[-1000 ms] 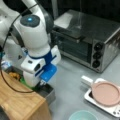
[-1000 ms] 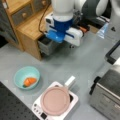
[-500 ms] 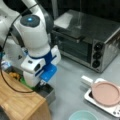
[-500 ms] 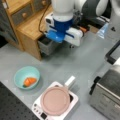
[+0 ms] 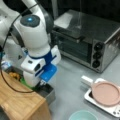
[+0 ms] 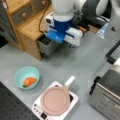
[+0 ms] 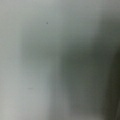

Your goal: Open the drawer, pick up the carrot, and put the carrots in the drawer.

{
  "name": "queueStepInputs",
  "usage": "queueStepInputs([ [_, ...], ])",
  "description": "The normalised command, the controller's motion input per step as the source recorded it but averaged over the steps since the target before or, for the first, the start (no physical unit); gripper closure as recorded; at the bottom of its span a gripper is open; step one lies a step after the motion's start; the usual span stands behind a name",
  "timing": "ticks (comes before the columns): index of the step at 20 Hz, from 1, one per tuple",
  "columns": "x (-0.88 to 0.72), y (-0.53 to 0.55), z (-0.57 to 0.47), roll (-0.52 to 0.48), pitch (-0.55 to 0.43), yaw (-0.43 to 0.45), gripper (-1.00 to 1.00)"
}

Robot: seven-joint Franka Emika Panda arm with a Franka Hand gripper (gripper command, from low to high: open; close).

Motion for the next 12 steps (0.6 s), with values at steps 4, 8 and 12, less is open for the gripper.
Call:
queueStepInputs([
  [4,0.05,0.11,-0.06,0.089,-0.061,-0.061,-1.0],
  [8,0.05,0.11,-0.06,0.089,-0.061,-0.061,-1.0],
  [12,0.05,0.11,-0.06,0.089,-0.061,-0.061,-1.0],
])
